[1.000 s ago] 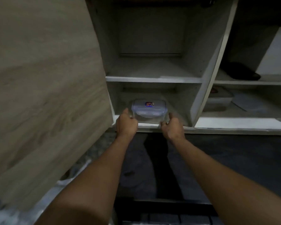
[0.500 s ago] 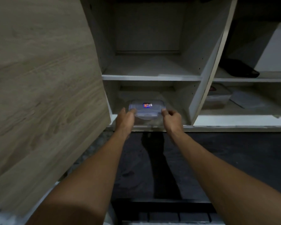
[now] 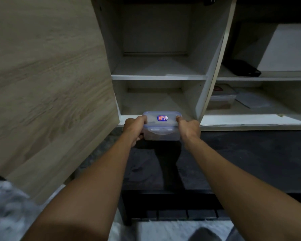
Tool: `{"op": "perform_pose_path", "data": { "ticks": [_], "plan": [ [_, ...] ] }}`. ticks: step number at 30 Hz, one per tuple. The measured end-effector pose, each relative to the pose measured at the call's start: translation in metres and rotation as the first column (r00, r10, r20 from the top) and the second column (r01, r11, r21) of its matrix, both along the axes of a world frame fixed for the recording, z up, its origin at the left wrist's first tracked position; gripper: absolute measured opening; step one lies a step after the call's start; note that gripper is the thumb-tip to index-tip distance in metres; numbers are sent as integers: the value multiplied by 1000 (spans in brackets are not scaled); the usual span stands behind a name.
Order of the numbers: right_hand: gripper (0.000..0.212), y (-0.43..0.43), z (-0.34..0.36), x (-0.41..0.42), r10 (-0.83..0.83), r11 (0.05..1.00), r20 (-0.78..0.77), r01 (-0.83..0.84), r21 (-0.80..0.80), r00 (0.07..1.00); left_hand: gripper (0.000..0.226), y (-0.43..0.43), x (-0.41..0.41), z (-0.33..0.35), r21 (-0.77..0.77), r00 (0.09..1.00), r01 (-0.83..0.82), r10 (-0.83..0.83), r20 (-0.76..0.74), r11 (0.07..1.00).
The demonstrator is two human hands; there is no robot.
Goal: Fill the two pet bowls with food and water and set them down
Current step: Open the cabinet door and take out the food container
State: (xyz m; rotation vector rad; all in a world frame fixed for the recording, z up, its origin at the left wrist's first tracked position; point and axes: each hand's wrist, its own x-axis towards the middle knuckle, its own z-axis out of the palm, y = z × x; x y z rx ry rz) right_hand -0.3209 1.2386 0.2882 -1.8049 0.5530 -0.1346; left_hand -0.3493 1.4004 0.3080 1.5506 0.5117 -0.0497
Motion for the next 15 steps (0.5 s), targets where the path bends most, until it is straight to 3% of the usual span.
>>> {"op": "perform_pose_path", "data": {
  "ticks": [3,7,15],
  "plan": [
    [55,-4,-6,-15,-22,1000,-15,21,-6,1000,25,-2,-10,-8,-20,1000,18,-18,-12,1000],
    [59,-4,-15,-31,-22,1000,-69,21,-17,997,5,-7,-24,-19,-42,999,-8,7,-36,999],
    [48,-1,-29,-35,8,1000,-103,-11,-22,995,9,-2,-31,-36,-70,997,-43,38,-65,997]
  ]
}}
